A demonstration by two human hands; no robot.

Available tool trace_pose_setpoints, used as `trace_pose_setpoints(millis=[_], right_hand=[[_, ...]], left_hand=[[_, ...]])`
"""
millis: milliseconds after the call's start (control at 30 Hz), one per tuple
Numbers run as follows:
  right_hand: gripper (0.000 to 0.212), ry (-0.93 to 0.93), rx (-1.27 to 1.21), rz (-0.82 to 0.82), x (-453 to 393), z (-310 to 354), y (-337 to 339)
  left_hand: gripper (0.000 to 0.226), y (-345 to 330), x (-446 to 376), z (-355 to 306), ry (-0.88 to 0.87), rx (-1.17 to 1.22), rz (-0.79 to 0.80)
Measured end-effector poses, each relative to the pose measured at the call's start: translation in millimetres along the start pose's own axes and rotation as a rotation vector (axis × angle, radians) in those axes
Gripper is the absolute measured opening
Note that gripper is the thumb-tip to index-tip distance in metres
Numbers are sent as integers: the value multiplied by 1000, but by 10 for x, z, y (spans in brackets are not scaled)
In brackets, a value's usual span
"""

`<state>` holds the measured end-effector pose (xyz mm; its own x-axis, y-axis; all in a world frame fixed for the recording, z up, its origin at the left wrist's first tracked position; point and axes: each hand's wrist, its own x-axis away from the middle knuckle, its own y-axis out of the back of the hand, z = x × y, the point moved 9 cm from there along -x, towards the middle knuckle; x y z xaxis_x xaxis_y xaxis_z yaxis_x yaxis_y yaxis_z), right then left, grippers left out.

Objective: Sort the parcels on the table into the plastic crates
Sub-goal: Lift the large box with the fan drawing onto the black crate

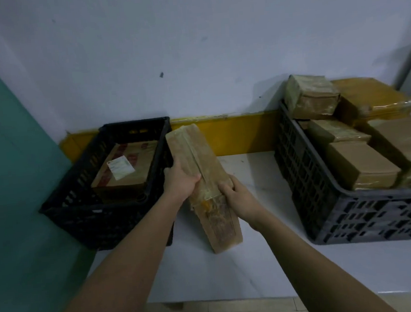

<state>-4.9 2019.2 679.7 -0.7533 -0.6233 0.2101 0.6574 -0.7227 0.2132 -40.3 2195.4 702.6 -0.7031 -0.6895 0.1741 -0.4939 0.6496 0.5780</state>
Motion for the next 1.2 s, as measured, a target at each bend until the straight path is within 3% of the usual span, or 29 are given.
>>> trace_pose_setpoints(millis=[167, 267, 367, 533, 633, 733, 833, 967, 1067, 1200], right_hand=[[54, 149, -18, 19, 64, 176, -201], [66, 217, 78, 19, -2, 138, -361], [79, 195, 85, 33, -14, 116, -412], [55, -39, -74, 272, 134, 84, -253], [49, -108, -126, 194, 137, 45, -6], [57, -117, -116, 36, 89, 7, 282], [53, -105, -115, -101, 17, 53, 591], [66, -113, -111, -320, -66, 91, 1087], [78, -190, -204, -306, -68, 47, 1184], [88, -207, -364, -79, 13, 110, 995]], left_hand=[[126, -99, 57, -208, 216, -116, 216], [138, -113, 141, -117, 266, -269, 154], [123, -16, 193, 27, 299, -327, -17], [110, 168, 241, 87, 159, -129, -75], [112, 379, 277, 50, 76, -12, -89], [90, 549, 319, -127, -47, 94, -77], [88, 780, 345, -347, -139, 124, -95], [81, 1141, 450, -593, -223, 244, -101], [71, 1385, 554, -680, -270, 385, -109], [58, 1633, 667, -740, -297, 552, -146]])
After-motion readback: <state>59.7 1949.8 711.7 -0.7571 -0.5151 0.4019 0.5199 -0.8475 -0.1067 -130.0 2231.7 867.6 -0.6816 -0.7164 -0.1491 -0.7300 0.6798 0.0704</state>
